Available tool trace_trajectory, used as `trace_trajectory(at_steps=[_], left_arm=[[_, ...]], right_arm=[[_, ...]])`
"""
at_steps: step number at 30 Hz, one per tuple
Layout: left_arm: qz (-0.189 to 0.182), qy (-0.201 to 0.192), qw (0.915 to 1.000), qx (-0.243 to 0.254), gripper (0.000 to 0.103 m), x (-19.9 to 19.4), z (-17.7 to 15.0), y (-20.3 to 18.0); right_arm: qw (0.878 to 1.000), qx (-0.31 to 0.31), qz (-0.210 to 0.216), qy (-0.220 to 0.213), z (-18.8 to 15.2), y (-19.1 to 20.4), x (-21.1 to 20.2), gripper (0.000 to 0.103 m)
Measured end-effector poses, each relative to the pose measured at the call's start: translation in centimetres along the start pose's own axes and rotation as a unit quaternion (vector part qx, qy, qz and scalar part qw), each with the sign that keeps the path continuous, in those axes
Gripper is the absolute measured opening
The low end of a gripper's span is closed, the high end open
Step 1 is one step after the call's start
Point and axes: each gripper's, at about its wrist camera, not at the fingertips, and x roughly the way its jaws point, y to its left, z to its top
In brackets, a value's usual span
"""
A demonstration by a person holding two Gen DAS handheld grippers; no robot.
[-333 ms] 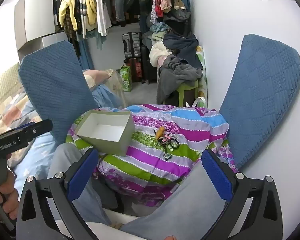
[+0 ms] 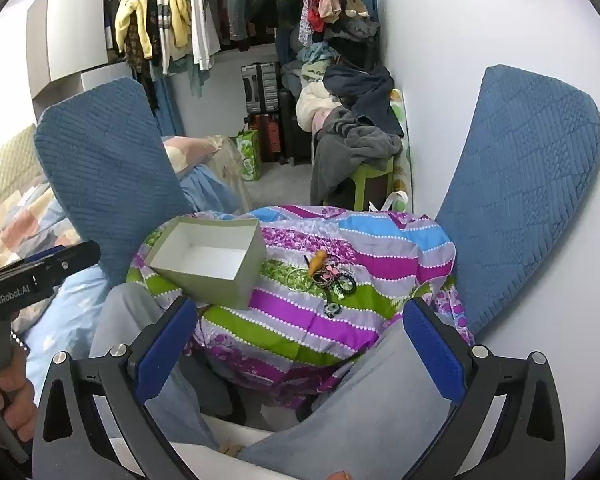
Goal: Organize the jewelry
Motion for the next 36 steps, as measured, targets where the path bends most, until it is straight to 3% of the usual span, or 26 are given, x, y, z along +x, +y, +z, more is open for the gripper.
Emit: trace_trajectory(at_steps=[16, 36], left_arm=[[0.014, 0.012, 0.9998, 0.003, 0.08, 1.7, -0.3, 1.0], [0.04, 0.03, 0.9986, -0.015, 0.08, 5.9, -0.1, 4.4]], right_arm=[[1.0, -0.003, 0.002, 0.003, -1.7, 0.3, 2.3, 0.103], [1.0, 0.019, 0.004, 0.012, -1.5, -0.4, 5.9, 0.103]])
